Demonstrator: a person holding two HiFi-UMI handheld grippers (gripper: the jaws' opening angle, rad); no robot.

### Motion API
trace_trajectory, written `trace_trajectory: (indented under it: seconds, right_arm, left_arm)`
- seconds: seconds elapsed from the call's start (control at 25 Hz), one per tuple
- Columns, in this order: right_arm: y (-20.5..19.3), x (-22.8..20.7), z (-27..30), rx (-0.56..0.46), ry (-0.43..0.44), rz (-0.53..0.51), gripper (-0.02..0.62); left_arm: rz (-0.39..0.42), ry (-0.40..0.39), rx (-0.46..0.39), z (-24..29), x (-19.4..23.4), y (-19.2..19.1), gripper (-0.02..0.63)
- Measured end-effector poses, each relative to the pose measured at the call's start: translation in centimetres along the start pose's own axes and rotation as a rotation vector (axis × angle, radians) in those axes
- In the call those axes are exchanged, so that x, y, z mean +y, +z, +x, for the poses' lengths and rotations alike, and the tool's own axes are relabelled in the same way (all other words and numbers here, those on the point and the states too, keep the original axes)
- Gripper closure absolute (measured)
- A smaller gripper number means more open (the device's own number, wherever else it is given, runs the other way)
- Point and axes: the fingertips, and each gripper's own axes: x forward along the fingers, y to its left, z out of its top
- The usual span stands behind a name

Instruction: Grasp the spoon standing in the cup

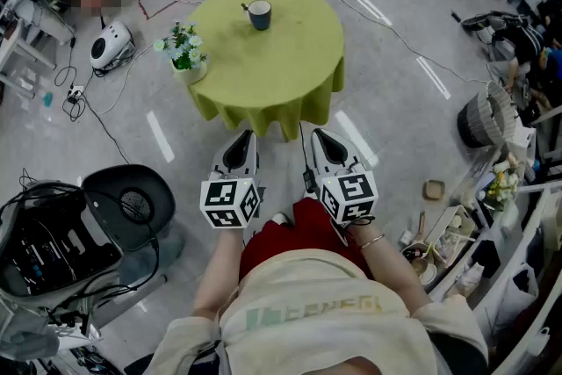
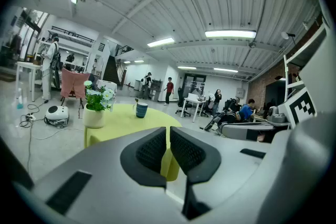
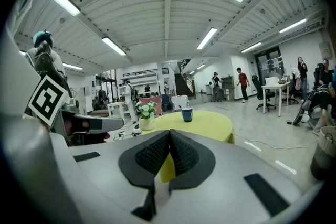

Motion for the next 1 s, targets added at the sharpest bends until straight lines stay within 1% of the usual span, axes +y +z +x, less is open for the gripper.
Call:
trace_trajectory:
  seconds: [0.6, 0.72, 0.88, 1.0]
  right_arm:
    - [0.5, -1.5, 1.4, 0.009, 0.018, 0.006, 0.560]
    - [0.5, -2.0, 2.0, 0.012, 0.031, 0.012, 0.560]
    - [1.2, -3.0, 3.0, -0.003, 0.069, 0.032, 0.558]
    - [1.9, -4.5, 4.0, -0.013, 0.080, 0.020, 0.558]
  left_arm:
    - [0.000, 0.028, 0.024, 1.5, 0.2, 0.1, 0.580]
    - [-0.001, 0.028, 0.029, 2.4, 0.1, 0.1, 0.579]
    - [-0.005, 0.032, 0.034, 4.1, -0.1, 0.5, 0.579]
    - [-0.006, 0.043, 0.031, 5.8, -0.4, 0.8, 0.579]
